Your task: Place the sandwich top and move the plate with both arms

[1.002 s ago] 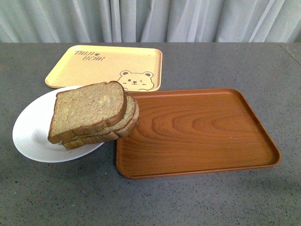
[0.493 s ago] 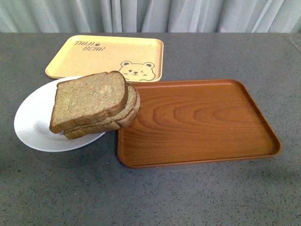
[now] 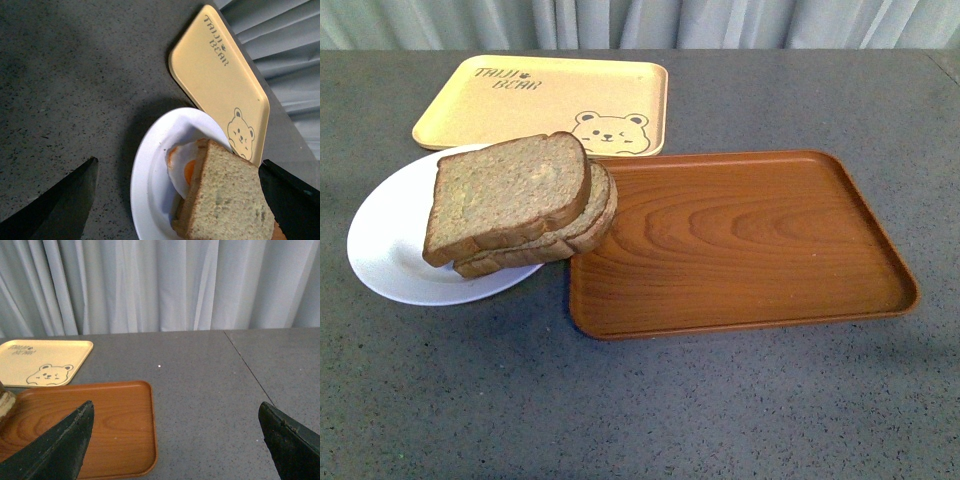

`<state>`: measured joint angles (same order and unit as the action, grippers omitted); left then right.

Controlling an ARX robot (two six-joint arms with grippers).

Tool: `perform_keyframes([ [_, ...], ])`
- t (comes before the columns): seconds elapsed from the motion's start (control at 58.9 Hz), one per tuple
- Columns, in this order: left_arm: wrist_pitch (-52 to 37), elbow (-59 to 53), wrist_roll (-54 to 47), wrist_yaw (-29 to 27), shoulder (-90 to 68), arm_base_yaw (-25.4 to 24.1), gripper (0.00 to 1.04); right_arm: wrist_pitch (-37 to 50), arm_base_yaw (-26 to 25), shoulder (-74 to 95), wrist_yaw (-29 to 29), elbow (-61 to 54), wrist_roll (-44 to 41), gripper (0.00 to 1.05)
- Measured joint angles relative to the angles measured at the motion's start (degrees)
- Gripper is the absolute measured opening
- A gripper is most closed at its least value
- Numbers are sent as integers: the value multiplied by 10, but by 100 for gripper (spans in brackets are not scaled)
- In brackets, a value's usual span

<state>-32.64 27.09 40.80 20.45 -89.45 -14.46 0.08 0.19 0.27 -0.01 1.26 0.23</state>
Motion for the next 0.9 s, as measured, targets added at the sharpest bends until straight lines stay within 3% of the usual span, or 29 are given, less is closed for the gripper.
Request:
perform_keyframes([
  [0.306, -119, 10, 65, -17, -189, -1, 96, 0, 0, 0, 0, 0, 0, 96],
  [0.9, -181, 69, 155, -35, -292, 71, 96, 0, 0, 0, 0, 0, 0, 96],
])
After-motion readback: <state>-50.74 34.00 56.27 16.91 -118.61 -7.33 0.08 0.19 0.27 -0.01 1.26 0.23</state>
